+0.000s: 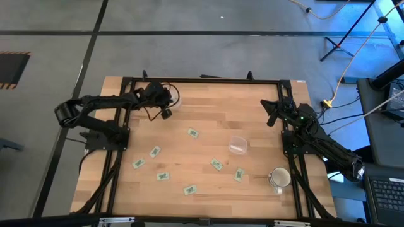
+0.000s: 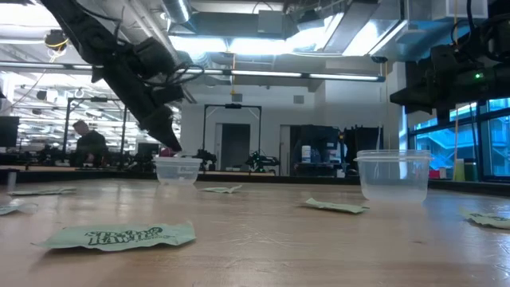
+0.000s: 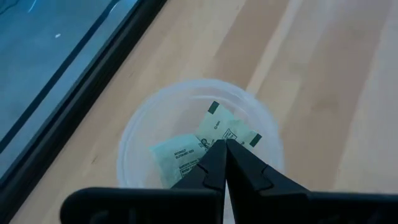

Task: Pick and place Stevia / Truvia into bins
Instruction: Put the stevia packet into the top transparent container

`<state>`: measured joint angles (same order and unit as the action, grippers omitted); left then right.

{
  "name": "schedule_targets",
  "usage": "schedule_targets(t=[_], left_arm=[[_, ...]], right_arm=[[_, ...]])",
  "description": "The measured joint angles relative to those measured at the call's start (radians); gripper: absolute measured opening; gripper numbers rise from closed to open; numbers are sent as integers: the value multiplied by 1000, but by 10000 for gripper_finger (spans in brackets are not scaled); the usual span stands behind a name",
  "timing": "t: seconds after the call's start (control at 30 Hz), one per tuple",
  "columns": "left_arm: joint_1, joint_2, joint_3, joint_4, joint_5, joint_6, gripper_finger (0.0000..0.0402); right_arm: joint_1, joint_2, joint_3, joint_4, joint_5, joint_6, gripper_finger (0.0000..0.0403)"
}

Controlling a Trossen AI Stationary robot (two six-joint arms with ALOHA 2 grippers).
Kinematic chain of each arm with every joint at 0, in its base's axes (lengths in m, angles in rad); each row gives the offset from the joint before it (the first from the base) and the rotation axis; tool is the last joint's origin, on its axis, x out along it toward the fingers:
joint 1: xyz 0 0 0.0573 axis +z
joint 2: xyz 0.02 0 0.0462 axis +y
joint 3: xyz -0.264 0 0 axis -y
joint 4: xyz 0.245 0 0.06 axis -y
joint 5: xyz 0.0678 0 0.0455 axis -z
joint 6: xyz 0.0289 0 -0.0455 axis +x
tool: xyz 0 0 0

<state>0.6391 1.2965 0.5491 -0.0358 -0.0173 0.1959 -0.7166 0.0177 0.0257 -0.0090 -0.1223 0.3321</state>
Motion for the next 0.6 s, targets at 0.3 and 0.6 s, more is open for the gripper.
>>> schedule_targets(t=[0.3, 0.6], left_arm=[[40, 101, 0, 41, -1, 0, 4], [39, 123, 0, 45, -6, 26, 4]], right_arm=[[0, 0, 0, 0, 0, -3, 30], [0, 0, 0, 0, 0, -4, 30]])
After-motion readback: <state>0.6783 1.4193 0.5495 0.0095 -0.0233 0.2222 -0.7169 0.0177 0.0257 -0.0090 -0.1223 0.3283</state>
